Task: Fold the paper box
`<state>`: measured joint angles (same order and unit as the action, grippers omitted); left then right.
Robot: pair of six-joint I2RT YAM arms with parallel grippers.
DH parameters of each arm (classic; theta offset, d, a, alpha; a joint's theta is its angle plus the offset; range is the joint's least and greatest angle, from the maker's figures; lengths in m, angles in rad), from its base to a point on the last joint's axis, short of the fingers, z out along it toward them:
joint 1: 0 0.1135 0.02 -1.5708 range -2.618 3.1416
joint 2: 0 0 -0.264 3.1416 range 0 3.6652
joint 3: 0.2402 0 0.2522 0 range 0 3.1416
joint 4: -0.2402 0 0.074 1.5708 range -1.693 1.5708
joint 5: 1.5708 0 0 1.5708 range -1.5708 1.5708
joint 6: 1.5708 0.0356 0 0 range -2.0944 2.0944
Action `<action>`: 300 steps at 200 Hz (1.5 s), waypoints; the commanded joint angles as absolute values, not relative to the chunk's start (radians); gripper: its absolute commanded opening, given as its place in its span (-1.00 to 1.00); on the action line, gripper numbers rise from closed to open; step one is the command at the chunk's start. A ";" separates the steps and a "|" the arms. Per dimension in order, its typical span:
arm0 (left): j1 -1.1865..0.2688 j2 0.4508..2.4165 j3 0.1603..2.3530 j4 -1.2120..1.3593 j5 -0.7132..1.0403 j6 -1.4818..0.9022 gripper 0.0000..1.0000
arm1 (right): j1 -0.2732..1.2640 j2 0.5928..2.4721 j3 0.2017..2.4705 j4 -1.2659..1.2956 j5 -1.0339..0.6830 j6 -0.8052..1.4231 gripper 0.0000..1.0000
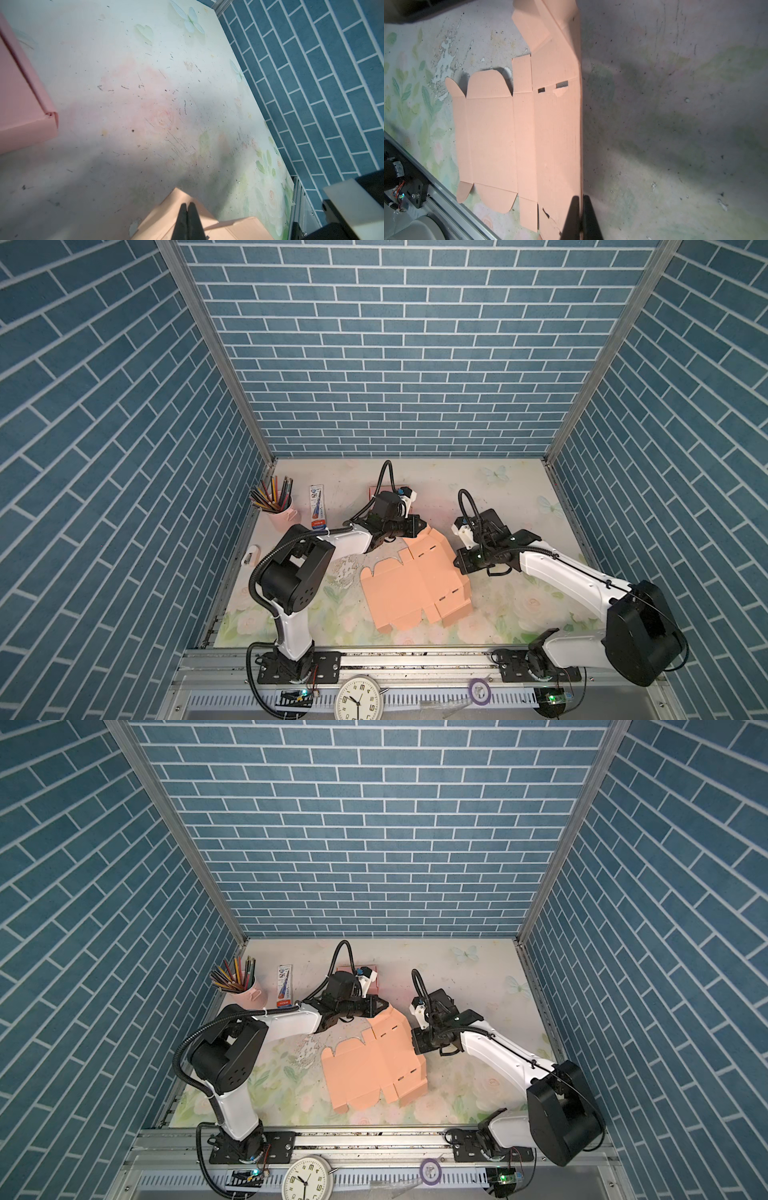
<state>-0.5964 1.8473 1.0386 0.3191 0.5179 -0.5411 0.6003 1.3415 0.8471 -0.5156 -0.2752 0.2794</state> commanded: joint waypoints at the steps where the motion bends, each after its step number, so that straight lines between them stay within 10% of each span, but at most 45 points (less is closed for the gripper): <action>1: -0.613 1.859 1.069 0.322 0.532 -0.502 -1.00 | 0.610 1.355 0.881 -0.533 -0.259 0.240 -1.00; 300: -0.588 1.607 0.743 0.334 0.519 -0.528 -1.00 | 0.702 1.348 0.922 -0.605 -0.108 0.145 -1.00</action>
